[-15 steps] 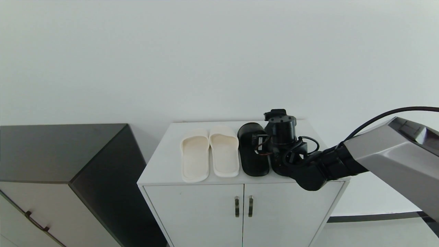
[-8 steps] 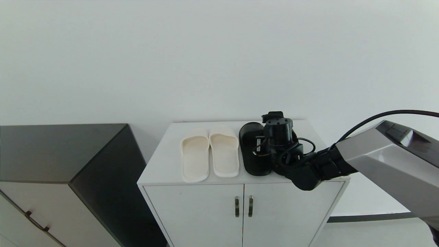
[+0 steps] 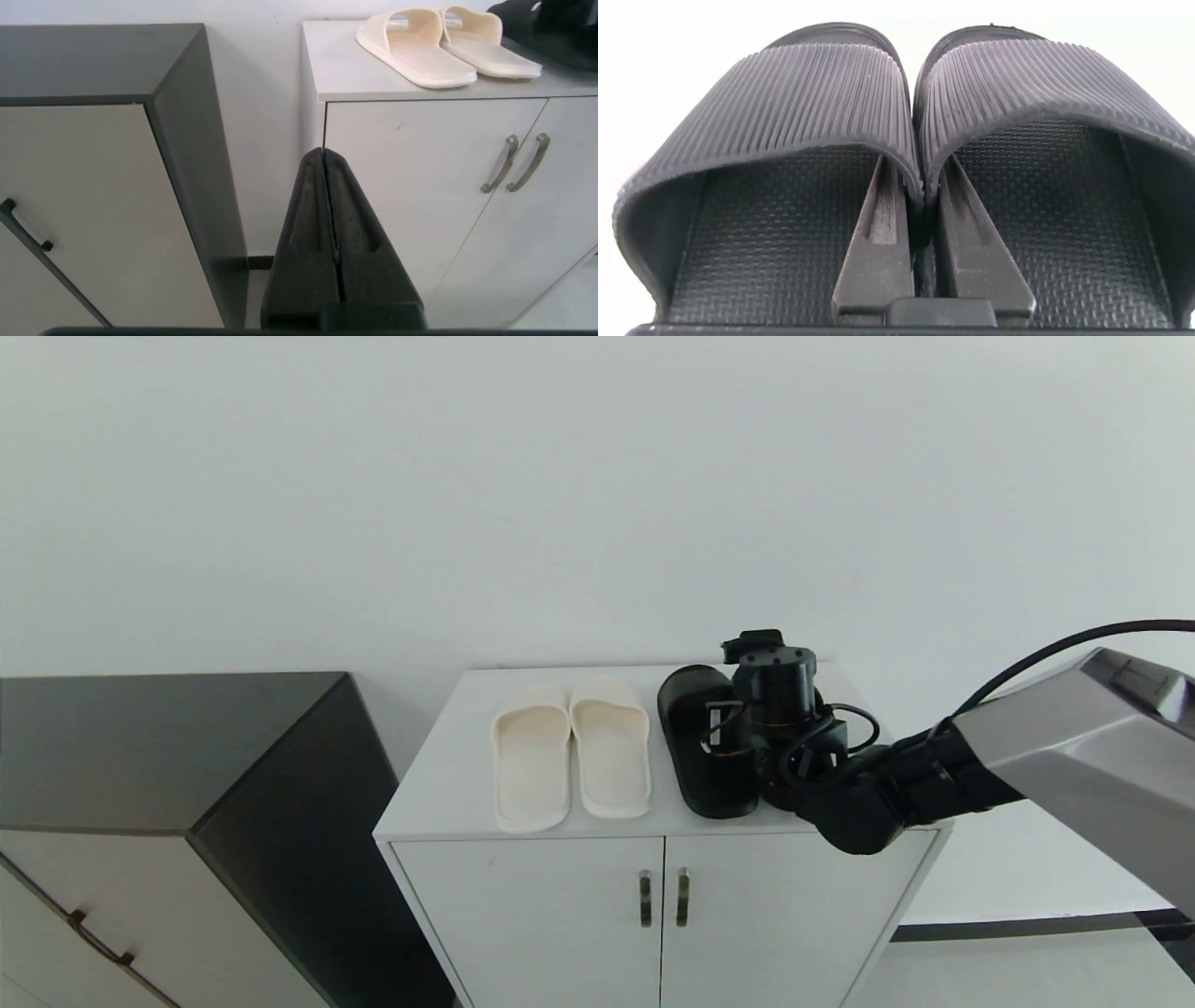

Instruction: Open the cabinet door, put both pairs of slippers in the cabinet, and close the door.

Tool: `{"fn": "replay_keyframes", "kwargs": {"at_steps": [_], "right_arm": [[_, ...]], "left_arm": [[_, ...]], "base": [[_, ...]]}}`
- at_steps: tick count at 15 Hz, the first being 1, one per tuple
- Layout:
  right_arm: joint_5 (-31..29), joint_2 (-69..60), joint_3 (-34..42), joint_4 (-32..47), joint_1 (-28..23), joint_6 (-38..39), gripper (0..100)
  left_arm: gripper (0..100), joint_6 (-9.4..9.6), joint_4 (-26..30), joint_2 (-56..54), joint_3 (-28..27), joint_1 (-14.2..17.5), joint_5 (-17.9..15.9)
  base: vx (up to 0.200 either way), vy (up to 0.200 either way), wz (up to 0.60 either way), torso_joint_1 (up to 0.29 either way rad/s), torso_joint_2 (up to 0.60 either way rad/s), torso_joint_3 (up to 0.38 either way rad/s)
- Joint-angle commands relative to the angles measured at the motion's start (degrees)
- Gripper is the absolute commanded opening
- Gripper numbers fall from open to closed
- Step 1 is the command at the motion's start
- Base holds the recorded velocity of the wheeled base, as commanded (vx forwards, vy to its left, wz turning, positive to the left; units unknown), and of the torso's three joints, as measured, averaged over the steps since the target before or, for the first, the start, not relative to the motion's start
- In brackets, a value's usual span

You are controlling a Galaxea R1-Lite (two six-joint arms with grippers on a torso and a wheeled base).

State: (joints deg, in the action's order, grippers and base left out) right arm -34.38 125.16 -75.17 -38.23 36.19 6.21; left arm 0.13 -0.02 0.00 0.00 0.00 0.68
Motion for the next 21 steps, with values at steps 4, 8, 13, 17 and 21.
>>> {"fn": "replay_keyframes", "kwargs": {"at_steps": [4,8,13,17,21], "right_arm": [[6.5,-15.2,15.9,0.1,1.8,-0.9,0],[19.3,-27.7,28.2,0.1,4.9,-0.1,0],[36.0,-36.0,37.6,0.3,7.4,0.0,0],[39.4,-35.5,39.3,0.1,7.4,-0.1,0],[41.1,-35.6,40.5,-0.1,7.4,-0.4,0]], "left_arm": [[0,0.04,0.0,0.0,0.0,0.0,0.1],[0,-0.05,0.0,0.0,0.0,0.0,0.1],[0,-0.13,0.0,0.0,0.0,0.0,0.0],[0,-0.4,0.0,0.0,0.0,0.0,0.0],[0,-0.49,-0.1,0.0,0.0,0.0,0.0]], "base": [[0.0,0.0,0.0,0.0,0.0,0.0],[0.0,0.0,0.0,0.0,0.0,0.0],[0.0,0.0,0.0,0.0,0.0,0.0],[0.0,0.0,0.0,0.0,0.0,0.0],[-0.1,0.0,0.0,0.004,0.0,0.001]]}}
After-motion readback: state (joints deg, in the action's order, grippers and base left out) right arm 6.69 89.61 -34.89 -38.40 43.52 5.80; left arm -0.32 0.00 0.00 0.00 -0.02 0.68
